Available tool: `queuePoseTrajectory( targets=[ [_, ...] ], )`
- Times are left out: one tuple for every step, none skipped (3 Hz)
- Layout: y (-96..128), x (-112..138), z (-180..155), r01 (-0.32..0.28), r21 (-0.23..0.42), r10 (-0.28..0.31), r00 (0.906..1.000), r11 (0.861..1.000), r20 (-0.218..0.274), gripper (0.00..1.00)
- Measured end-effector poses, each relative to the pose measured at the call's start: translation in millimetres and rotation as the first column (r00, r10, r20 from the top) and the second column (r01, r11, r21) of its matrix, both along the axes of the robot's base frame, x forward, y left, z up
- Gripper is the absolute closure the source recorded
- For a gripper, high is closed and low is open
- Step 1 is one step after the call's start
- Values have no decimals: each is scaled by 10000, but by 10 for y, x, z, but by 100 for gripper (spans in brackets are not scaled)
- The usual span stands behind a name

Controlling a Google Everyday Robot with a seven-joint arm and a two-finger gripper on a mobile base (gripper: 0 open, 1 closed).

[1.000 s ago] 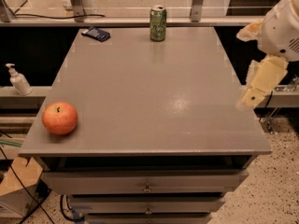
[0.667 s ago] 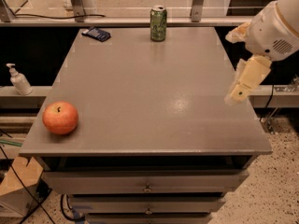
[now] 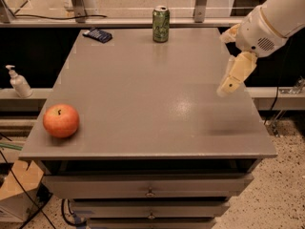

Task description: Move green can near apple

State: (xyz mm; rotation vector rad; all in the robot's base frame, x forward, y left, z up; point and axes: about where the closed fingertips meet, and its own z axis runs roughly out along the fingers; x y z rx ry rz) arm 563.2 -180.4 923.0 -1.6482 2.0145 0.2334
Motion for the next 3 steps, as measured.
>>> queuePoseTrajectory(
  targets=[
    [-2, -15, -22, 264, 119, -265, 9996, 9996, 51, 0],
    [137, 104, -66, 590, 871, -639, 9965, 9945, 544, 0],
    [346, 481, -30, 733, 1582, -960, 9854, 9847, 1408, 0]
  ],
)
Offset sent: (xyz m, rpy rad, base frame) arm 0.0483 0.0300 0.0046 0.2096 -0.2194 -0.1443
